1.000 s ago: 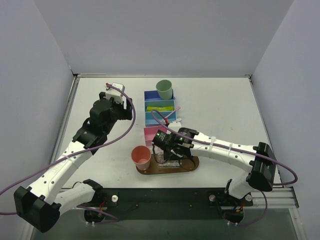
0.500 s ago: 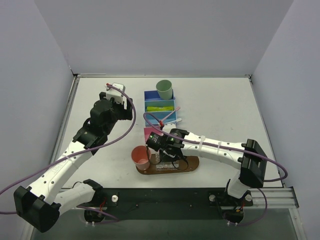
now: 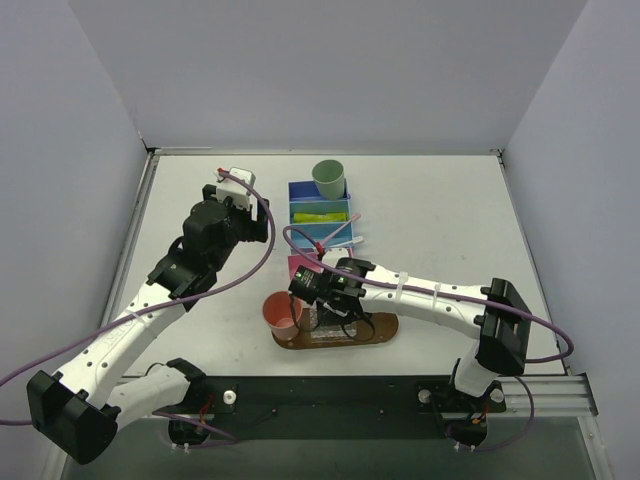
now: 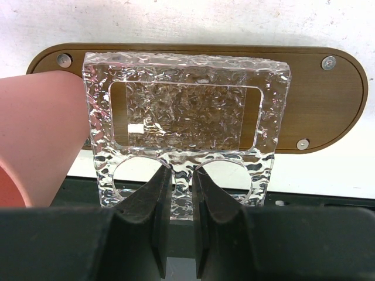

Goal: Prepare toiletry sets of a toothbrush and toothpaste on the tray

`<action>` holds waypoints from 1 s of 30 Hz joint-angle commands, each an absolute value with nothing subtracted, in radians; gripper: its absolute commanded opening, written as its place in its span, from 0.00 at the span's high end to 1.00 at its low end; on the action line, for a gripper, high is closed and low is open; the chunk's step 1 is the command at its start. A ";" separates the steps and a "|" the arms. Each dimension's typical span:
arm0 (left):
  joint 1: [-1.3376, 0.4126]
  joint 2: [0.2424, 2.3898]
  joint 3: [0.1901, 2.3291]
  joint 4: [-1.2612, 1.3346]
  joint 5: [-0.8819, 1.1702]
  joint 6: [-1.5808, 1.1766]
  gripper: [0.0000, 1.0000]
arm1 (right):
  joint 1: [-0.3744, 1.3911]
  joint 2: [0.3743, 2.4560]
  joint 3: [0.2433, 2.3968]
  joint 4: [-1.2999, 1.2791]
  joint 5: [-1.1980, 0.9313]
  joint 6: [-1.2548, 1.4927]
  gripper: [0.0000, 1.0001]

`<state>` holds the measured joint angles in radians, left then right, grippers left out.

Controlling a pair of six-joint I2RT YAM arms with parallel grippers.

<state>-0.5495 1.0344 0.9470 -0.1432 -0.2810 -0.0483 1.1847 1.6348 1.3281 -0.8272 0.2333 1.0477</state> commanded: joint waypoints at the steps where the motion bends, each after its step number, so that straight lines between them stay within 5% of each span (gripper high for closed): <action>1: -0.555 1.014 0.973 -0.123 -0.293 -0.041 0.15 | 1.195 1.663 1.361 -0.885 0.281 1.063 1.00; 24: -0.560 1.014 0.973 -0.120 -0.293 -0.038 0.15 | 1.195 1.693 1.367 -0.888 0.264 1.051 1.00; 30: -0.560 1.014 0.973 -0.120 -0.291 -0.040 0.15 | 1.195 1.700 1.371 -0.894 0.255 1.049 0.91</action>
<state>-0.5556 1.0340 0.9470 -0.1432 -0.2813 -0.0441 1.1912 1.6833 1.3430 -0.8387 0.2470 1.0470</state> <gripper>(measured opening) 0.850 0.127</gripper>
